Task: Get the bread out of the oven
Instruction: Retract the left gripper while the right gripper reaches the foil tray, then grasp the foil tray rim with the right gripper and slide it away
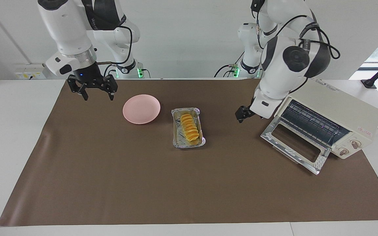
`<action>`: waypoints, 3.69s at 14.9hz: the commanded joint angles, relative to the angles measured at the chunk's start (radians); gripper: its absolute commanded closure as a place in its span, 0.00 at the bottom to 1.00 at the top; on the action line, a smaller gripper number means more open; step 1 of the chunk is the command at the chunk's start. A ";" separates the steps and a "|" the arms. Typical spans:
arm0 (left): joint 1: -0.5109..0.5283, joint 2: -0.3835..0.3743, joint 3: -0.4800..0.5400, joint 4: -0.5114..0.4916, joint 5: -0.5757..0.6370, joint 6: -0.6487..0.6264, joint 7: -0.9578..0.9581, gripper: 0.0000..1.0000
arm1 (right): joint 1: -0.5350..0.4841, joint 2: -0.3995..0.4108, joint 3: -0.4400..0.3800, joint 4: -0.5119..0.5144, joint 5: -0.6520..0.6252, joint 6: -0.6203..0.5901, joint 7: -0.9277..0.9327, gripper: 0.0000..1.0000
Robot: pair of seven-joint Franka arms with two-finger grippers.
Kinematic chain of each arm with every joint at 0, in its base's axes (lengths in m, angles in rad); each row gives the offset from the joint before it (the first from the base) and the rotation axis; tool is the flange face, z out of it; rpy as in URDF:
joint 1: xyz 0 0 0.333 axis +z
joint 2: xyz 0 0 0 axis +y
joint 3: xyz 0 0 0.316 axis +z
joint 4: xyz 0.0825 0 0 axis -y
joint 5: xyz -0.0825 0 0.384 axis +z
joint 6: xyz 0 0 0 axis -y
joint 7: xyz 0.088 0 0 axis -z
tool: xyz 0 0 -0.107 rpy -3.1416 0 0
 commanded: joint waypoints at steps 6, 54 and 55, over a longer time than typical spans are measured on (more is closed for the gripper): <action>0.196 -0.234 -0.011 -0.150 0.061 -0.136 0.241 0.00 | 0.201 0.187 0.002 -0.036 0.012 0.240 0.147 0.00; 0.280 -0.321 -0.086 -0.264 0.107 -0.090 0.329 0.00 | -0.131 0.332 0.002 -0.191 0.194 0.473 -0.035 1.00; 0.280 -0.320 -0.086 -0.264 0.107 -0.090 0.329 0.00 | -0.130 0.332 0.002 -0.194 0.194 0.476 -0.034 1.00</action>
